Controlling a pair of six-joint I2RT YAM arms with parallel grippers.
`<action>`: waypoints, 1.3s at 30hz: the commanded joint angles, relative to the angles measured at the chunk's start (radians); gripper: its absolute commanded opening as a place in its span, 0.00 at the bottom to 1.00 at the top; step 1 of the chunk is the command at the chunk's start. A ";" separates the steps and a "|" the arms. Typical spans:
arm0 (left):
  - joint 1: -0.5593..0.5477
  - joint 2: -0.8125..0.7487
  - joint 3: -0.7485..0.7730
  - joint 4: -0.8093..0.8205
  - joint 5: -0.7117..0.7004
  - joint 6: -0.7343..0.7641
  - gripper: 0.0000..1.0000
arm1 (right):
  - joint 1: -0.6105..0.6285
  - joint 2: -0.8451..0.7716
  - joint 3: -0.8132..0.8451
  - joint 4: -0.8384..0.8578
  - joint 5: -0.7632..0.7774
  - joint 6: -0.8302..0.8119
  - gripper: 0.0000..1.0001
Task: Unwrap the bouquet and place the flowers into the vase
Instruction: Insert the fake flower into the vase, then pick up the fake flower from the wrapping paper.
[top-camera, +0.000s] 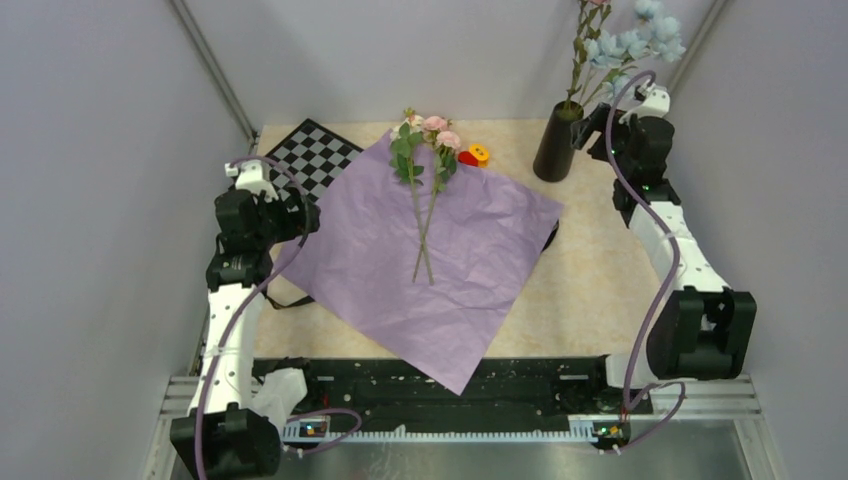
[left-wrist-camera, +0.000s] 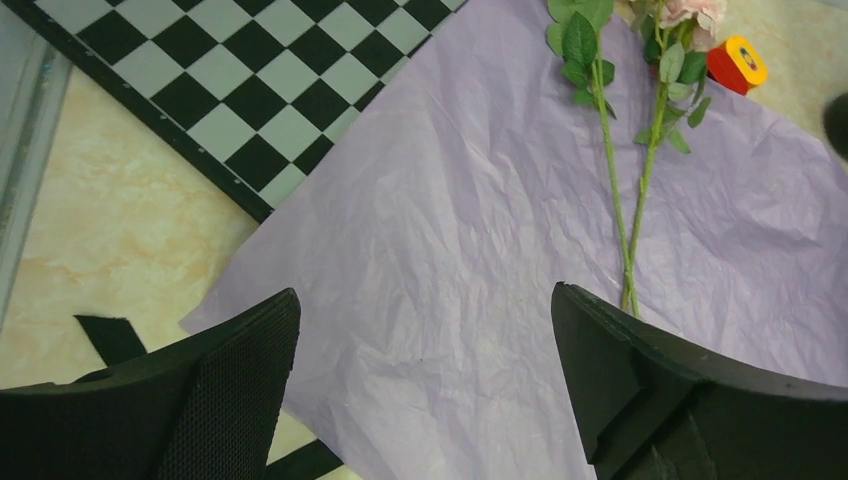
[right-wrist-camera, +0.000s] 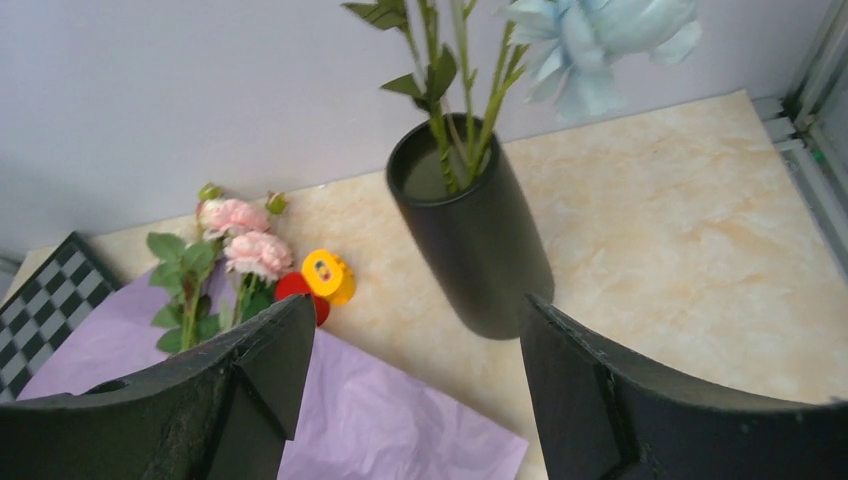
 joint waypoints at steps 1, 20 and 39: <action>-0.044 0.017 -0.002 0.042 0.038 -0.001 0.99 | 0.089 -0.101 -0.014 -0.141 -0.051 0.030 0.75; -0.384 0.287 -0.050 0.384 0.038 -0.469 0.94 | 0.454 -0.281 -0.317 -0.105 -0.124 0.181 0.66; -0.421 0.874 0.142 0.810 0.135 -0.640 0.74 | 0.454 -0.451 -0.388 -0.150 -0.113 0.148 0.56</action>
